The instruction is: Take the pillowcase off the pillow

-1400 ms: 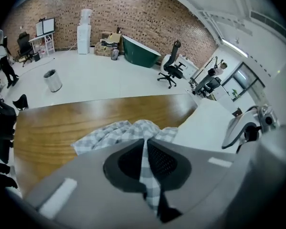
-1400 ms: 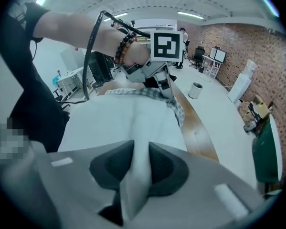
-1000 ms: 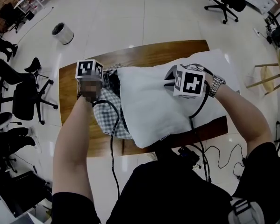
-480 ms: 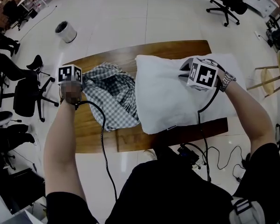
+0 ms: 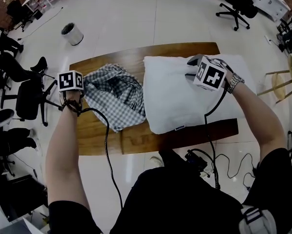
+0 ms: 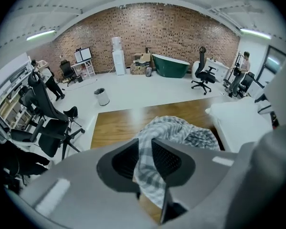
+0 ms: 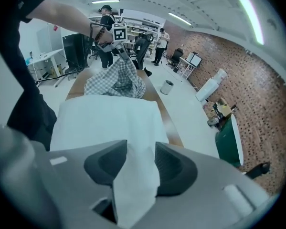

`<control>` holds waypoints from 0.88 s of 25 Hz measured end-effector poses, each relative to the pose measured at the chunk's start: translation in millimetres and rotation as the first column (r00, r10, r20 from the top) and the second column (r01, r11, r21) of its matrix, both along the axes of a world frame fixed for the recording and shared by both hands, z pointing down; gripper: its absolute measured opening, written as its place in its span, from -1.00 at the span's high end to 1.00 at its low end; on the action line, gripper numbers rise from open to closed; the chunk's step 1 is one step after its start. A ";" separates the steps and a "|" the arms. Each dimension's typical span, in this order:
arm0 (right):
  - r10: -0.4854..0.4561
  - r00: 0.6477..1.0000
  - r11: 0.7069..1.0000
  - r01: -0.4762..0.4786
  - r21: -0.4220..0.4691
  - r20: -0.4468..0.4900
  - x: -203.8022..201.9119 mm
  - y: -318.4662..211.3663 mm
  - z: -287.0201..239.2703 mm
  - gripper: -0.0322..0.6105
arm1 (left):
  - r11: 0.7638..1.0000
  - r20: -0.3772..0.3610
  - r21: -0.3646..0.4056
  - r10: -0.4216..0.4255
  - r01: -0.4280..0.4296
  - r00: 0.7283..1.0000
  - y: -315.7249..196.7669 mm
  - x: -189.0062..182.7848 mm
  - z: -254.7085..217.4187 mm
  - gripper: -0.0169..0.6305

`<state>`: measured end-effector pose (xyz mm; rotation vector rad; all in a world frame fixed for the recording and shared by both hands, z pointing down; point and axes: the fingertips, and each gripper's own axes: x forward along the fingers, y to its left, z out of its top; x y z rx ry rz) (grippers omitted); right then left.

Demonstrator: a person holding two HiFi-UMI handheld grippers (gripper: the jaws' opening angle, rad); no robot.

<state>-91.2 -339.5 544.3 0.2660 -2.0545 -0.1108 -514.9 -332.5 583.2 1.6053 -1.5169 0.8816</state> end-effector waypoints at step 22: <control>0.156 0.886 0.938 -0.272 0.214 0.437 -53.5 231.4 -88.2 0.89 | 0.842 -0.048 0.442 0.366 -0.309 0.929 205.1 193.6 -87.6 0.82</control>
